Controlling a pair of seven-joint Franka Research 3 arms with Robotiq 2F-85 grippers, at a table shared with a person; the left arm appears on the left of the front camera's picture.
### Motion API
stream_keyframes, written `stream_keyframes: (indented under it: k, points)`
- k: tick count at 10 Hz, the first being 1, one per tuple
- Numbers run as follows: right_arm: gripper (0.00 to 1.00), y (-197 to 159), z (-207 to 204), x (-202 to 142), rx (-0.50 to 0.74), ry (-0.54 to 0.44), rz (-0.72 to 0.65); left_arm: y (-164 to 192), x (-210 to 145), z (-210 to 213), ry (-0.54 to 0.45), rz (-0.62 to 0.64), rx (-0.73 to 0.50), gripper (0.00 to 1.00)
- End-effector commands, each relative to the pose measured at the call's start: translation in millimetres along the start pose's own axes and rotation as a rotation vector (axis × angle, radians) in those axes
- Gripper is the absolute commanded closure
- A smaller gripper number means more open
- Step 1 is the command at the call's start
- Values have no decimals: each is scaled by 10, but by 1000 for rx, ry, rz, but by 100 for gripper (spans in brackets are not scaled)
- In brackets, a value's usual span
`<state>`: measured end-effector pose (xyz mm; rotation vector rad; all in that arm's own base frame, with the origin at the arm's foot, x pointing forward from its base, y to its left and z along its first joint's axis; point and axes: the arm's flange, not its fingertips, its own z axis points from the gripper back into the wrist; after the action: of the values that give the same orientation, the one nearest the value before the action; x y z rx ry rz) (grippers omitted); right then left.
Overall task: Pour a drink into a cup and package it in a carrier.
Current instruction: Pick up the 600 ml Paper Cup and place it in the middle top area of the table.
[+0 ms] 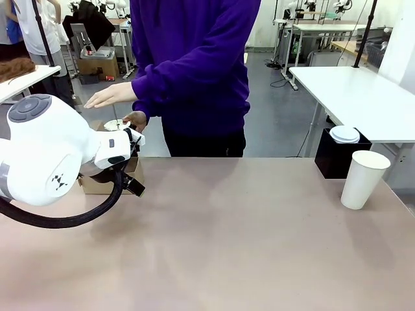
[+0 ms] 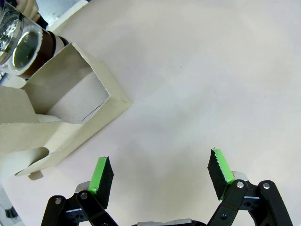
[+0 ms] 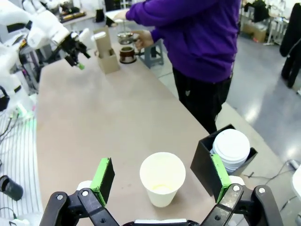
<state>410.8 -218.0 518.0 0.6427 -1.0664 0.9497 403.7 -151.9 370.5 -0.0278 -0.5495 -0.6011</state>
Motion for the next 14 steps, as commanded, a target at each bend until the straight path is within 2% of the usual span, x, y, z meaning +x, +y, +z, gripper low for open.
stream_keyframes:
  k: [1, 2, 4, 6, 8, 10, 14]
  points:
    - [0, -170, 85, -243, 99, -93, -60, 1, -2, 2, 0, 0, 0, 0]
    - [0, -264, 186, -582, 130, -175, -89, 1, -2, 2, 0, 0, 0, 0]
    - [0, -288, 187, -1122, 162, -265, -105, 1, -2, 2, 0, 0, 0, 0]
    - [0, -231, 32, -1577, 120, -334, -59, 1, -2, 2, 0, 0, 0, 0]
    - [0, -152, -220, -1918, 80, -381, -70, 1, -2, 2, 0, 0, 0, 0]
    - [0, -48, -514, -2170, 59, -406, -68, 1, -2, 2, 0, 0, 0, 0]
    - [0, 103, -964, -2320, 51, -402, -52, 1, -2, 2, 0, 0, 0, 0]
